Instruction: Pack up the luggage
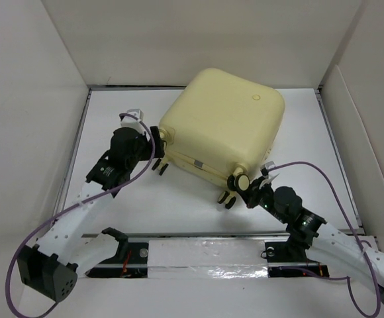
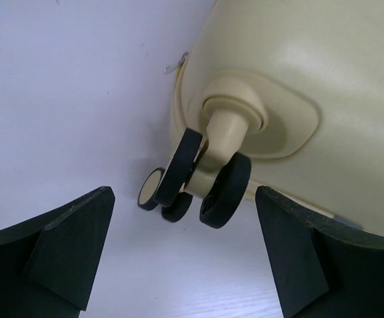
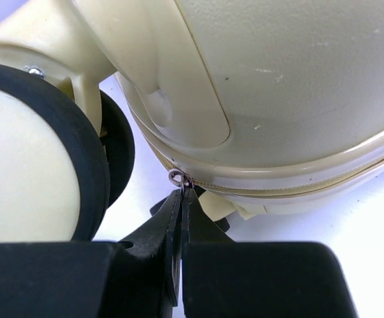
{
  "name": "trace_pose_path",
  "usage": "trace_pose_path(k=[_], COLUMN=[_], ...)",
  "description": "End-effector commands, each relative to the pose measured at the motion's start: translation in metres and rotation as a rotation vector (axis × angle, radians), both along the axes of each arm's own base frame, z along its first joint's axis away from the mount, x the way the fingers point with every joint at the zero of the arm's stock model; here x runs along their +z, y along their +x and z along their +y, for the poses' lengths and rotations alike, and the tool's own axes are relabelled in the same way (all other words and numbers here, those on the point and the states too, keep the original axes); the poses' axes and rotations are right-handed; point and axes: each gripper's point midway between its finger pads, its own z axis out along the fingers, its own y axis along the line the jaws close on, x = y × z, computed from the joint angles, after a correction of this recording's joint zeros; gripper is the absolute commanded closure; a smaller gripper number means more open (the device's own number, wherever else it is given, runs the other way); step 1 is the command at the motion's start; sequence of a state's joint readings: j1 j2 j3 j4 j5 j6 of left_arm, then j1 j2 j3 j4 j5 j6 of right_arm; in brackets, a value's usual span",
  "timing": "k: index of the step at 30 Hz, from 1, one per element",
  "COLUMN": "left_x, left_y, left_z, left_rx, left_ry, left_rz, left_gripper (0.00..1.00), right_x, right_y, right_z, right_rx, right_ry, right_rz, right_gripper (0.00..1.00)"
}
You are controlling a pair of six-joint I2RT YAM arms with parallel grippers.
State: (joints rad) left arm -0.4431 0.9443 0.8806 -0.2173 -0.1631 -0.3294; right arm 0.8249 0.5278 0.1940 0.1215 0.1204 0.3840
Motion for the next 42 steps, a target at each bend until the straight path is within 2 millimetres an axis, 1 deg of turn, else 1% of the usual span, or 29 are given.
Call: trace_pose_path(k=[1, 3, 6, 7, 8, 9, 10, 11, 13, 14, 17, 21, 22, 23, 24, 25, 26, 27, 28, 29, 30, 31, 32, 33, 34, 37, 38, 40, 42], left_x=[-0.001, 0.004, 0.006, -0.003, -0.003, -0.007, -0.017, -0.016, -0.024, -0.022, -0.031, -0.037, -0.030, -0.043, -0.046, -0.040, -0.056, -0.059, -0.051, -0.061, -0.059, -0.047, -0.050, -0.040, -0.038, -0.029, -0.031, -0.030, -0.037], left_y=[-0.002, 0.006, 0.012, 0.018, 0.022, 0.027, 0.035, 0.039, 0.044, 0.045, 0.047, 0.032, 0.025, 0.016, 0.010, 0.002, -0.010, -0.017, -0.025, -0.035, -0.040, -0.047, -0.054, -0.060, -0.064, -0.078, -0.084, -0.092, -0.097], left_z=[0.001, -0.001, -0.022, -0.024, -0.027, -0.025, -0.021, -0.026, -0.035, -0.039, -0.045, -0.049, -0.049, -0.044, -0.041, -0.037, -0.033, -0.032, -0.031, -0.029, -0.028, -0.026, -0.026, -0.025, -0.026, -0.032, -0.037, -0.042, -0.049], left_rx=[-0.127, -0.148, -0.248, -0.252, -0.259, -0.255, -0.246, -0.275, -0.317, -0.336, -0.362, -0.357, -0.349, -0.319, -0.293, -0.251, -0.239, -0.231, -0.212, -0.207, -0.201, -0.197, -0.191, -0.197, -0.201, -0.231, -0.261, -0.287, -0.320], left_ry=[0.171, 0.182, 0.146, 0.157, 0.158, 0.164, 0.179, 0.165, 0.159, 0.153, 0.148, 0.070, 0.055, 0.067, 0.072, 0.041, 0.029, 0.007, -0.043, -0.060, -0.081, -0.114, -0.145, -0.171, -0.188, -0.261, -0.286, -0.330, -0.370], left_rz=[0.018, -0.020, -0.028, -0.002, -0.004, 0.006, 0.034, 0.033, 0.057, 0.060, 0.102, 0.153, 0.136, 0.166, 0.171, 0.160, 0.201, 0.211, 0.194, 0.214, 0.208, 0.165, 0.181, 0.148, 0.143, 0.145, 0.160, 0.163, 0.179], left_gripper=[0.13, 0.13, 0.17, 0.21, 0.29, 0.32, 0.38, 0.56, 0.70, 0.82, 1.00, 1.00, 1.00, 1.00, 1.00, 1.00, 1.00, 1.00, 1.00, 1.00, 1.00, 1.00, 1.00, 1.00, 1.00, 1.00, 1.00, 1.00, 1.00], right_x=[0.045, 0.046, 0.046, 0.046, 0.047, 0.047, 0.050, 0.051, 0.053, 0.053, 0.057, 0.065, 0.067, 0.076, 0.073, 0.077, 0.084, 0.086, 0.090, 0.095, 0.097, 0.095, 0.094, 0.099, 0.091, 0.097, 0.091, 0.097, 0.090], right_y=[0.002, 0.000, 0.000, 0.000, -0.001, -0.001, -0.002, -0.002, -0.002, -0.002, 0.000, 0.009, 0.013, 0.017, 0.022, 0.029, 0.032, 0.035, 0.045, 0.046, 0.051, 0.056, 0.063, 0.067, 0.073, 0.088, 0.093, 0.100, 0.105], right_z=[0.013, 0.016, 0.015, 0.015, 0.015, 0.014, 0.014, 0.014, 0.013, 0.012, 0.011, 0.008, 0.007, 0.007, 0.008, 0.002, 0.002, 0.003, -0.007, -0.007, -0.010, -0.014, -0.022, -0.024, -0.026, -0.034, -0.033, -0.034, -0.032], right_rx=[0.059, 0.077, 0.080, 0.078, 0.078, 0.078, 0.079, 0.081, 0.076, 0.073, 0.063, 0.032, 0.024, 0.022, 0.019, -0.005, 0.001, 0.016, -0.017, 0.013, 0.009, 0.006, 0.000, 0.001, 0.004, 0.007, 0.020, 0.028, 0.032], right_ry=[0.079, 0.086, 0.091, 0.090, 0.092, 0.092, 0.098, 0.099, 0.100, 0.096, 0.093, 0.073, 0.065, 0.068, 0.040, 0.037, 0.043, 0.043, 0.045, 0.053, 0.053, 0.047, 0.046, 0.049, 0.038, 0.033, 0.026, 0.026, 0.014], right_rz=[-0.105, -0.107, -0.108, -0.107, -0.110, -0.108, -0.113, -0.114, -0.115, -0.114, -0.115, -0.130, -0.133, -0.147, -0.142, -0.146, -0.157, -0.160, -0.167, -0.171, -0.178, -0.168, -0.161, -0.169, -0.141, -0.143, -0.117, -0.119, -0.093], right_gripper=[1.00, 1.00, 1.00, 1.00, 1.00, 1.00, 1.00, 1.00, 1.00, 1.00, 1.00, 1.00, 1.00, 1.00, 1.00, 1.00, 1.00, 1.00, 1.00, 1.00, 1.00, 1.00, 1.00, 1.00, 1.00, 1.00, 1.00, 1.00, 1.00])
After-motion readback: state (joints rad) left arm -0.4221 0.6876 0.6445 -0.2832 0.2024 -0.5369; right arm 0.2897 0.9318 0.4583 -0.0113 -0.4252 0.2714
